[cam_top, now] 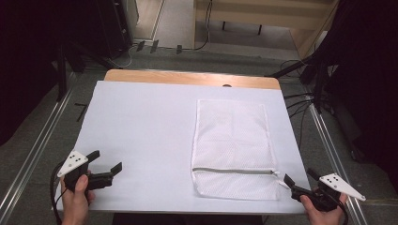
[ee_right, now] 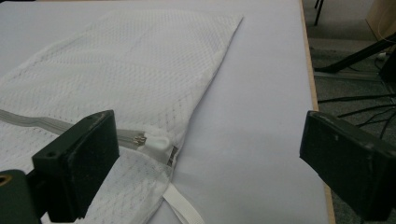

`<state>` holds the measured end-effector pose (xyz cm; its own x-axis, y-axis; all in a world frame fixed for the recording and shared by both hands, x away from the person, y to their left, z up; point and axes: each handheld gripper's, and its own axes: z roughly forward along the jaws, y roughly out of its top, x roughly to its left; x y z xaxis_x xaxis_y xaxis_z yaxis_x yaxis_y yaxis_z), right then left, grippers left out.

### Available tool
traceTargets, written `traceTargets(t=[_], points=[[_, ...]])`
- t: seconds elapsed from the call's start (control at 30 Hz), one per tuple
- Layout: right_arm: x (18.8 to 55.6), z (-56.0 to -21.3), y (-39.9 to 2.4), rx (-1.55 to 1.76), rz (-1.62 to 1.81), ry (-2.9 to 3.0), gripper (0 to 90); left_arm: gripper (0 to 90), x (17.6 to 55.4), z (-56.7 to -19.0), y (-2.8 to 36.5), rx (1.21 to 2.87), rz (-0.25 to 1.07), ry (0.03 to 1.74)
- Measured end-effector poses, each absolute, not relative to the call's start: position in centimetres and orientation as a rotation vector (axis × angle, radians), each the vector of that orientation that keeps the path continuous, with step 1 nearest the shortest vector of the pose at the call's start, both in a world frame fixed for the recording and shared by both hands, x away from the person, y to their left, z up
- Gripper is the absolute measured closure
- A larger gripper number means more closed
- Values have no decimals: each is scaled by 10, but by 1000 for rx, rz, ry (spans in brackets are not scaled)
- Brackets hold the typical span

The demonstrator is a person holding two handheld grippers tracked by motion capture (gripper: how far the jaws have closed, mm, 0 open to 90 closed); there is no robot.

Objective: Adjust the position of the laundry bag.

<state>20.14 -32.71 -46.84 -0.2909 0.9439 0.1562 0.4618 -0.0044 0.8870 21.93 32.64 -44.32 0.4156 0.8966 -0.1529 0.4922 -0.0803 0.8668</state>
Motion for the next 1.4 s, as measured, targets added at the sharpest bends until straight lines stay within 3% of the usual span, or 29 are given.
traceTargets(t=[0.1,0.2,0.53,0.63,0.67,0.8,0.93,1.13,1.3,1.37,1.4], points=[[202,-468,-326,1448,1263,1779,66,19,221,-442,313,1727,491,1191],[204,-468,-323,1445,1258,1788,80,143,222,-439,292,1767,530,1166],[211,-468,-315,1421,1239,1811,127,141,251,-437,225,1841,423,1102],[212,-469,-314,1417,1238,1819,128,184,266,-440,207,1856,361,1118],[212,-469,-316,1419,1239,1817,129,243,270,-441,200,1855,354,1144],[211,-469,-317,1421,1242,1811,131,258,288,-447,172,1891,334,1171],[210,-469,-318,1424,1243,1815,133,251,302,-454,144,1904,213,1140],[209,-468,-318,1420,1246,1818,133,423,317,-461,114,1964,273,1223],[209,-469,-318,1419,1247,1821,134,542,324,-468,94,2013,246,1242],[209,-469,-318,1421,1249,1820,134,627,323,-469,88,2039,290,1228],[209,-469,-318,1421,1248,1820,134,627,322,-469,85,2049,319,1233]])
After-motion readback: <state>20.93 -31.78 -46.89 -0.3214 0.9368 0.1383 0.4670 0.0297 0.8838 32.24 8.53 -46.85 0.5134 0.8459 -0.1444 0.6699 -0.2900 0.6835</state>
